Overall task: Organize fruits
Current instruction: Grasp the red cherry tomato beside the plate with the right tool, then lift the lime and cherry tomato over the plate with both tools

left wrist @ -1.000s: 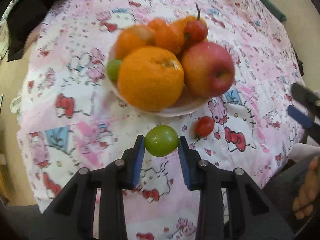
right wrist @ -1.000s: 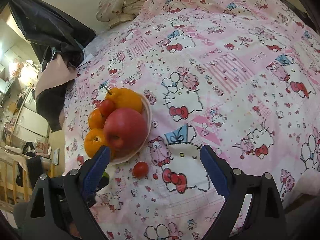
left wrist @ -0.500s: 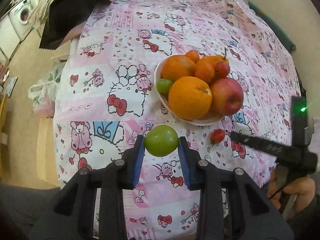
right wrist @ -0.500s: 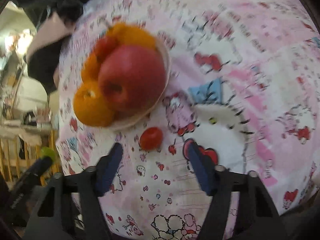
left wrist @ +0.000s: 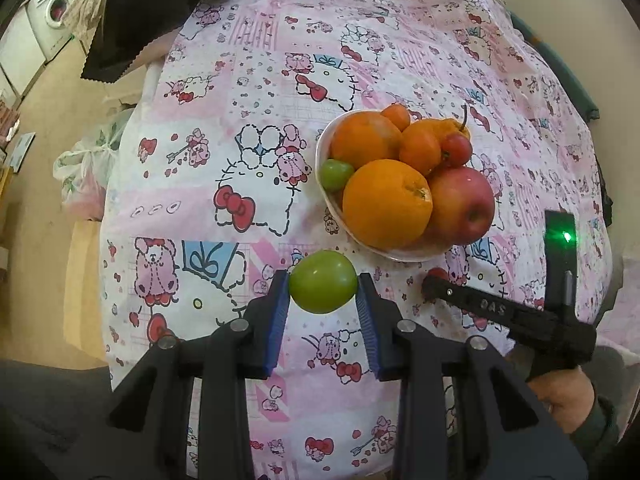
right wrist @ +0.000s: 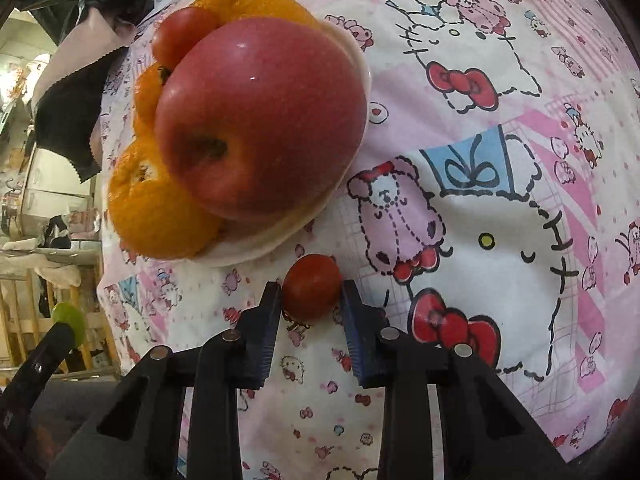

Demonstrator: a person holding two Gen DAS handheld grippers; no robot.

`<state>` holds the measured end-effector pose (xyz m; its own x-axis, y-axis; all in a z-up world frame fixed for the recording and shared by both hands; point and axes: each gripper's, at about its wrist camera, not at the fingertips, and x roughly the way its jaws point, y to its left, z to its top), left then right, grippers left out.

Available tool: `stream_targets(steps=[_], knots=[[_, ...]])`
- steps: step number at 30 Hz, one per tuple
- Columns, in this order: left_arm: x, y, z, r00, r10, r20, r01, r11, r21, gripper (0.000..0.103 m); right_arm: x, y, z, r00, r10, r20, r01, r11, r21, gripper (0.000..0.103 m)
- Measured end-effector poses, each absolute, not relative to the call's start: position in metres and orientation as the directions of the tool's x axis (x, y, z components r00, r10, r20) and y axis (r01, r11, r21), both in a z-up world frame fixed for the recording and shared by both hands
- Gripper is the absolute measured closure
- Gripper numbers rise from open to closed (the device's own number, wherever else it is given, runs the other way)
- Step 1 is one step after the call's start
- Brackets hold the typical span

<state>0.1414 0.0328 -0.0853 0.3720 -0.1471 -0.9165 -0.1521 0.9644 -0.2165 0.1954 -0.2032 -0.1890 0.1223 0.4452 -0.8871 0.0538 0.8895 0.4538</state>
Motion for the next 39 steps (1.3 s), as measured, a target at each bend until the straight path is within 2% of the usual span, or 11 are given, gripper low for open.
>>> stream_targets(steps=[6, 10, 19, 31, 36, 37, 38, 39], knots=[[0.142, 0.030, -0.082, 0.384, -0.142, -0.912, -0.147, 0.966, -0.212, 0.073, 0.182, -0.201, -0.155, 0.210, 0.509, -0.835, -0.020, 0.856, 0.517, 0.071], [0.142, 0.029, -0.083, 0.386, -0.133, -0.913, -0.145, 0.969, -0.202, 0.073, 0.183, -0.188, -0.134, 0.295, 0.495, -0.817, -0.104, 0.867, 0.488, 0.071], [0.142, 0.029, -0.085, 0.383, -0.122, -0.915, -0.148, 0.970, -0.191, 0.073, 0.201, -0.164, -0.153, 0.298, 0.399, -0.867, -0.139, 0.917, 0.375, 0.071], [0.143, 0.026, -0.085, 0.382, -0.125, -0.916, -0.133, 0.973, -0.189, 0.073, 0.204, -0.162, -0.163, 0.280, 0.402, -0.872, -0.121, 0.915, 0.384, 0.072], [0.142, 0.025, -0.085, 0.390, -0.107, -0.915, -0.130, 0.977, -0.170, 0.073, 0.204, -0.161, -0.160, 0.277, 0.405, -0.871, -0.131, 0.914, 0.383, 0.067], [0.143, 0.025, -0.085, 0.390, -0.106, -0.915, -0.132, 0.977, -0.169, 0.073, 0.202, -0.161, -0.159, 0.278, 0.408, -0.869, -0.133, 0.913, 0.386, 0.061], [0.143, 0.025, -0.085, 0.392, -0.103, -0.914, -0.134, 0.977, -0.167, 0.073, 0.201, -0.162, -0.158, 0.282, 0.412, -0.867, -0.132, 0.911, 0.390, 0.050], [0.143, 0.025, -0.085, 0.392, -0.101, -0.914, -0.134, 0.977, -0.165, 0.073, 0.199, -0.164, -0.155, 0.289, 0.413, -0.864, -0.128, 0.911, 0.392, 0.046]])
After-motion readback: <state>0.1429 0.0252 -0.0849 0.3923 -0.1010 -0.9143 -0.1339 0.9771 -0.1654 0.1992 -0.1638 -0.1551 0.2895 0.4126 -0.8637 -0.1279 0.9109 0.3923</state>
